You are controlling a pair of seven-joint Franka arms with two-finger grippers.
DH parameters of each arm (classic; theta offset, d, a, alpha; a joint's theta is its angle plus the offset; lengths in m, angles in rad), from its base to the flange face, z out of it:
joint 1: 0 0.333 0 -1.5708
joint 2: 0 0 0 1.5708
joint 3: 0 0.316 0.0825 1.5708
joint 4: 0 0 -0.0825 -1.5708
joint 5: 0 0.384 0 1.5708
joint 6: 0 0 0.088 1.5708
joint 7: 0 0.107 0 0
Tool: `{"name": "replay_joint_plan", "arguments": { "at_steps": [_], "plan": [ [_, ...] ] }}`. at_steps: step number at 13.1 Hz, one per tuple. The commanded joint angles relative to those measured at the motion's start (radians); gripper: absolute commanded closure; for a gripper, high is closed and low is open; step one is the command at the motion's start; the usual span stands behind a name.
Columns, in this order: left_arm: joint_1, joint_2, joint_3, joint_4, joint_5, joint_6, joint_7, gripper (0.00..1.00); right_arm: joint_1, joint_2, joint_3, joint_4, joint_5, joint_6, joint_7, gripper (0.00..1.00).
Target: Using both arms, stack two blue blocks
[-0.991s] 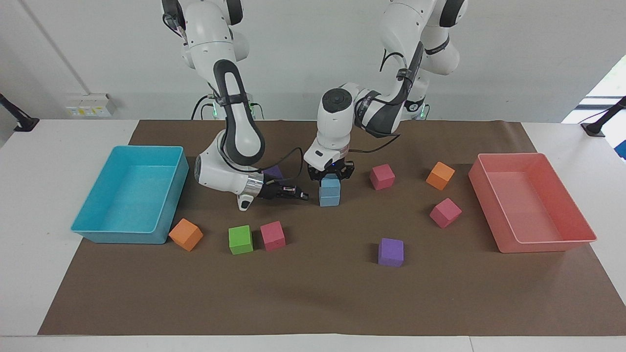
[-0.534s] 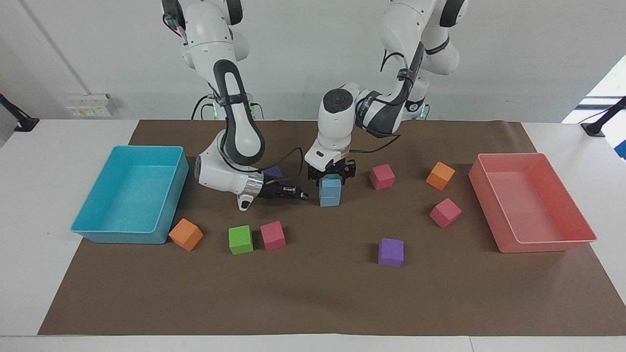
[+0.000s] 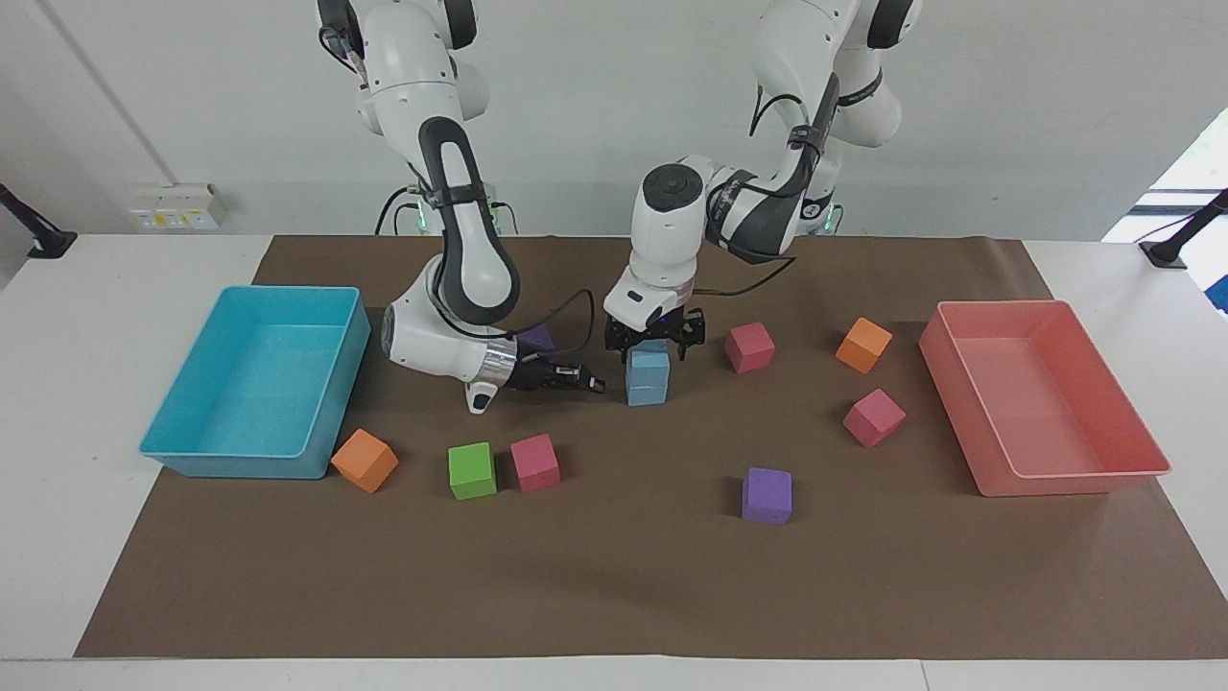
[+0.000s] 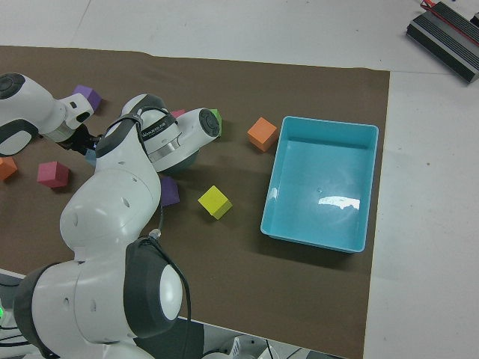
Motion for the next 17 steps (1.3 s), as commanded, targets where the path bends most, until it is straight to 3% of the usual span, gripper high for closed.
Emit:
{"name": "replay_joint_plan", "arguments": {
  "at_steps": [1, 5, 8, 10, 11, 12, 13, 17],
  "plan": [
    [0.07, -0.083, -0.002, -0.032, -0.003, -0.052, 0.044, 0.0, -0.001, -0.004, 0.001, -0.01, 0.037, 0.001, -0.036, 1.0],
    [0.194, -0.203, -0.004, -0.053, -0.003, -0.182, 0.227, 0.0, -0.004, -0.036, -0.005, 0.002, 0.003, 0.001, -0.027, 1.0],
    [0.28, -0.257, -0.002, -0.071, -0.004, -0.218, 0.34, 0.0, -0.023, -0.07, -0.01, 0.01, -0.101, 0.001, -0.024, 1.0],
    [0.352, -0.261, -0.002, -0.052, -0.006, -0.216, 0.454, 0.0, -0.029, -0.095, -0.013, 0.024, -0.226, 0.003, -0.015, 0.71],
    [0.371, -0.261, 0.006, -0.033, -0.006, -0.222, 0.506, 0.0, -0.029, -0.107, -0.016, 0.033, -0.294, 0.004, 0.014, 0.44],
    [0.392, -0.263, 0.01, -0.018, -0.006, -0.237, 0.529, 0.0, -0.029, -0.119, -0.019, 0.045, -0.372, 0.01, 0.035, 0.09],
    [0.422, -0.264, 0.01, 0.01, -0.006, -0.257, 0.546, 0.0, -0.029, -0.13, -0.019, 0.062, -0.464, 0.02, 0.057, 0.0],
    [0.489, -0.272, 0.012, 0.117, -0.004, -0.407, 0.643, 0.0, -0.044, -0.162, -0.023, 0.111, -0.706, 0.02, 0.189, 0.0]
  ]
}}
